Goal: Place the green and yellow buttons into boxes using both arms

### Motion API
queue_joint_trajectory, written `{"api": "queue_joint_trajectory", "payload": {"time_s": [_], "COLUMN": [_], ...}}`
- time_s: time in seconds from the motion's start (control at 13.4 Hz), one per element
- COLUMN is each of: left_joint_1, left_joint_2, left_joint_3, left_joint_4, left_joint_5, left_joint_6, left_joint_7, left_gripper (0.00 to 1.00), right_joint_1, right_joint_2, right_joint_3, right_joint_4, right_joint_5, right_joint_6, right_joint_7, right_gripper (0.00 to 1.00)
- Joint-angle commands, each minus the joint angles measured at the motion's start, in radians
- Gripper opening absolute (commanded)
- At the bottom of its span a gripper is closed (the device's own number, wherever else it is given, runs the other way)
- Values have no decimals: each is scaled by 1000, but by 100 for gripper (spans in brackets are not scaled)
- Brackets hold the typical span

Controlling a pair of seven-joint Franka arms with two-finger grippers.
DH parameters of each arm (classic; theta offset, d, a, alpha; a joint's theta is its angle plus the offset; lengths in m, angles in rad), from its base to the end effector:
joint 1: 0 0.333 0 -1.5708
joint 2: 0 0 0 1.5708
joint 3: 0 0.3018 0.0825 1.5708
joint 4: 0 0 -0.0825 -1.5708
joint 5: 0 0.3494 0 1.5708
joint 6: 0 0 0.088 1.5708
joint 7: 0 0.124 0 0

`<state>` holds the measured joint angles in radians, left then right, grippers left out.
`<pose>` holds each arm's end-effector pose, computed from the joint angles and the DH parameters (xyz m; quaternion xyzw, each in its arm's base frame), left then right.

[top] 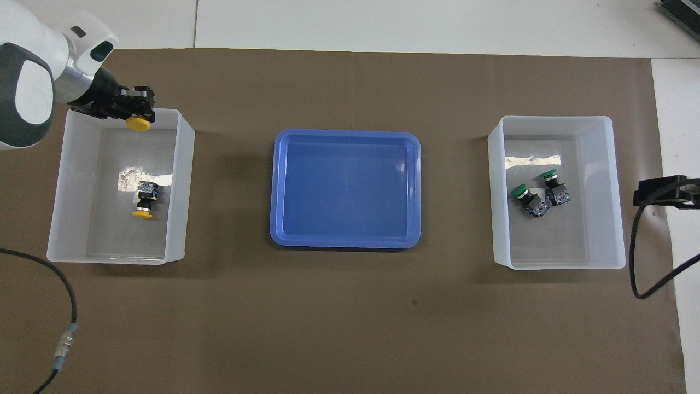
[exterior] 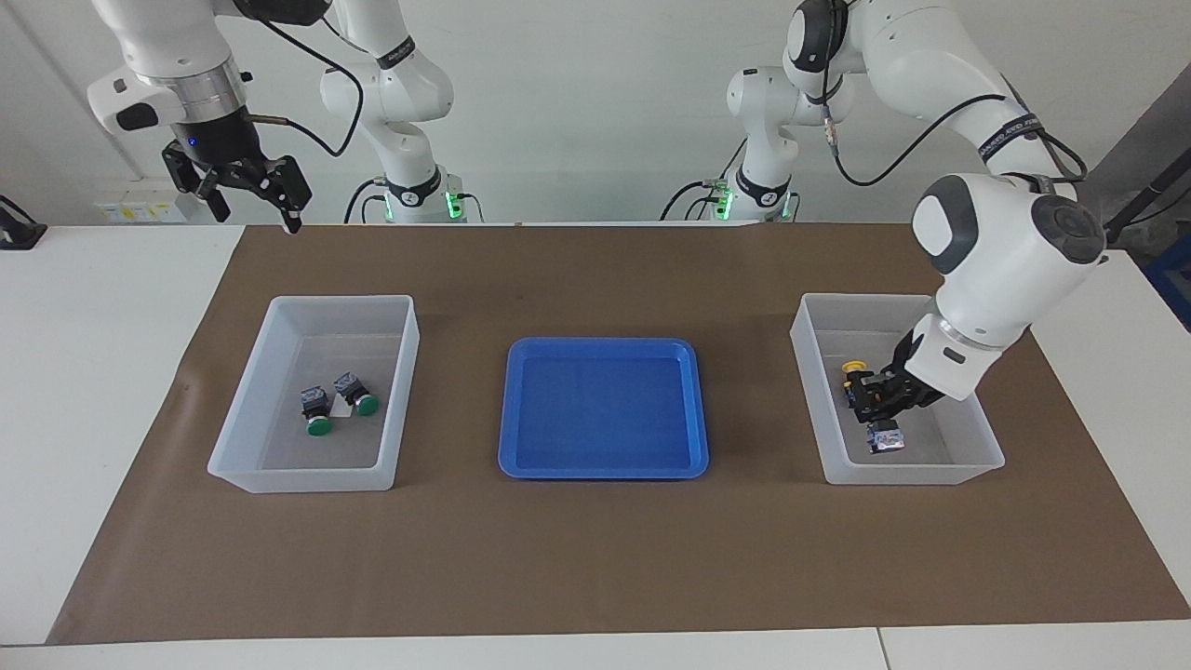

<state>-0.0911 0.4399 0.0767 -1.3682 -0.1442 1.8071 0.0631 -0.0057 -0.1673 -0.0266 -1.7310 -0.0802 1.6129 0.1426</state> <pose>0.6496 -0.0322 0.4461 0.9982 -0.0255 0.0015 0.0537 0.4733 -0.0260 0.6101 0.9952 -0.0864 0.0266 0.0365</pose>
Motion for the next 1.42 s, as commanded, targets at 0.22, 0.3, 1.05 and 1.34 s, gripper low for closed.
{"api": "queue_joint_trajectory", "payload": {"time_s": [0.22,0.3,1.05,1.34], "left_joint_1": [108,117,152,151], "left_joint_2": [-115,-131,-277,-274], "left_joint_3": [-5,-5,-6,-6], "left_joint_4": [-198,-253,-729,-807], "left_joint_5": [3,6,6,6], "left_joint_6": [38,94,527,638], "left_joint_7": [265,296,342,342], "left_gripper": [18,18,19,23], "right_joint_1": [-10,-10,-10,-10], "right_joint_2": [-3,-3,-5,-5], "right_joint_3": [5,5,5,5], "right_joint_4": [-2,-4,-10,-10], "right_joint_5": [30,31,31,30], "right_joint_6": [-1,1,2,2], "right_joint_7": [-1,-1,-3,-5], "right_gripper": [100,100,100,100]}}
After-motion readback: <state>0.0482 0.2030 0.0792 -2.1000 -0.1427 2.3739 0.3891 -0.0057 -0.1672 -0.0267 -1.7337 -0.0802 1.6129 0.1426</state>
